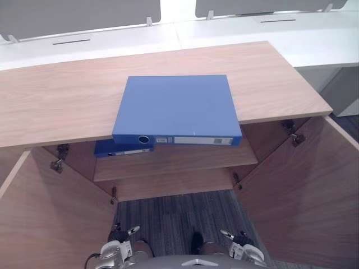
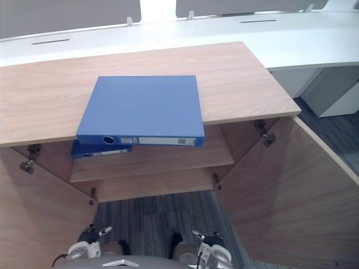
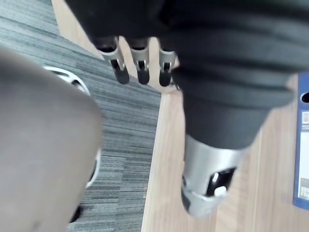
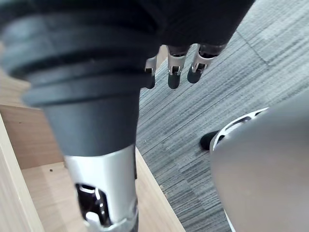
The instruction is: Walk over to the cabinet, pick up the folder, carry it to the office cabinet, place the folder inside the office cabinet, then close the office cabinet door
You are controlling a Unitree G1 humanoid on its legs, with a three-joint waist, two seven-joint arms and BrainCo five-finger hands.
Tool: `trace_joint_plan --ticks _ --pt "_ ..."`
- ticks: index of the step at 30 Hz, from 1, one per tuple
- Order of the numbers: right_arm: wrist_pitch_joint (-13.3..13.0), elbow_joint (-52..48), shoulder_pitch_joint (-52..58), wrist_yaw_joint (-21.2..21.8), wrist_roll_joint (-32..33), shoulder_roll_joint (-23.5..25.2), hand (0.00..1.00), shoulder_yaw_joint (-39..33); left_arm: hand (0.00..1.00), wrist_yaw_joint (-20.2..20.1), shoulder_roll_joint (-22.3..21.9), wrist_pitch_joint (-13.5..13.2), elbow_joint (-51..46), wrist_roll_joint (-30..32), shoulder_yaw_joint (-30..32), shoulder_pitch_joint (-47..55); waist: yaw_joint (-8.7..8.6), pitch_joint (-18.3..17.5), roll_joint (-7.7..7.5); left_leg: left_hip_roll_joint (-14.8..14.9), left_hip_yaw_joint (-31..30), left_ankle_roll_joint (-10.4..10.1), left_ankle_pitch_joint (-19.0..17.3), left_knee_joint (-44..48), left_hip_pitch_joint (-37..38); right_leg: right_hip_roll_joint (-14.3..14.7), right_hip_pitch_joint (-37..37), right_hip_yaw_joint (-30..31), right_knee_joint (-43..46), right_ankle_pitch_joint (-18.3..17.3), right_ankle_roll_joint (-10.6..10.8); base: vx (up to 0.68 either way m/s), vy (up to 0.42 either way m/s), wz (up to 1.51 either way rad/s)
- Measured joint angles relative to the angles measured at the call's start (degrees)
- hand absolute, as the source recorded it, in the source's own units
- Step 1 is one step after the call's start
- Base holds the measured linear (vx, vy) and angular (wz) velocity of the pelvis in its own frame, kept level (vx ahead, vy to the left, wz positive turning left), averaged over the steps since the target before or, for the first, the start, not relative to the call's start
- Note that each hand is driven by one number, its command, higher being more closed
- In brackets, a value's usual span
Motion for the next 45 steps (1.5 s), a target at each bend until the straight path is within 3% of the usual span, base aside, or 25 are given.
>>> trace_joint_plan --ticks 2,7,16,19,23,33,45 --pt "-0.1 0.0 0.4 0.0 0.0 0.5 0.0 -1.1 0.0 0.0 0.2 0.1 0.0 0.1 0.0 0.0 0.18 -0.2 -0.51 -1.7 0.6 0.1 0.1 -1.8 2.0 -0.9 1.9 0.5 -2.3 0.9 0.3 0.17 0.136 -0.12" --pt "0.0 0.1 0.8 0.0 -0.1 0.5 0.0 -1.7 0.0 -0.1 -0.1 0.3 1.5 0.2 -0.7 0.1 0.17 -0.8 0.31 -4.1 1.0 0.6 0.7 -6.3 5.7 -1.5 4.7 1.0 -5.0 1.4 1.1 0.08 0.064 -0.03" --pt "-0.2 2.7 0.0 -0.3 -0.1 -0.7 0.0 -1.6 0.0 1.3 1.3 0.1 1.2 0.2 -5.3 0.1 0.08 -1.1 0.11 -5.6 -1.8 0.9 3.4 -12.5 8.9 -1.2 7.2 0.2 -7.9 2.7 1.0 -0.02 -0.01 0.04" --pt "-0.2 2.8 0.1 -1.4 -0.1 -1.0 0.0 0.7 0.0 2.9 1.7 -0.4 -4.8 0.2 -7.9 2.2 0.1 -1.3 -0.41 -6.0 -2.2 1.3 3.8 -13.0 9.0 -1.3 7.3 0.1 -8.3 3.1 1.0 -0.07 -0.008 0.05" --pt "-0.5 2.0 0.7 -2.1 0.0 -1.2 0.0 2.9 0.0 4.1 2.5 -1.7 -19.7 0.1 -11.1 6.6 0.17 -1.5 -0.98 -6.6 -3.5 1.7 4.4 -13.5 8.9 -1.7 7.2 0.0 -8.2 3.3 1.1 -0.07 -0.003 0.06" --pt "-1.2 -2.6 3.0 -2.1 0.0 -0.9 0.0 5.4 0.0 4.8 2.3 -5.0 -48.3 -2.2 -16.1 16.4 1.14 -1.6 -1.08 -7.3 -5.1 2.1 4.8 -14.0 9.8 -2.2 7.6 -0.2 -7.5 3.4 1.3 -0.01 0.003 0.01" --pt "-1.6 -4.8 5.9 -2.1 0.0 -0.8 0.0 7.0 0.0 3.3 0.4 -9.2 -67.1 -7.4 -16.4 23.6 2.16 -2.7 -1.09 -7.2 -6.7 2.1 4.8 -13.9 12.1 -2.9 10.6 -1.9 -6.1 1.9 1.8 -0.02 -0.004 0.07"
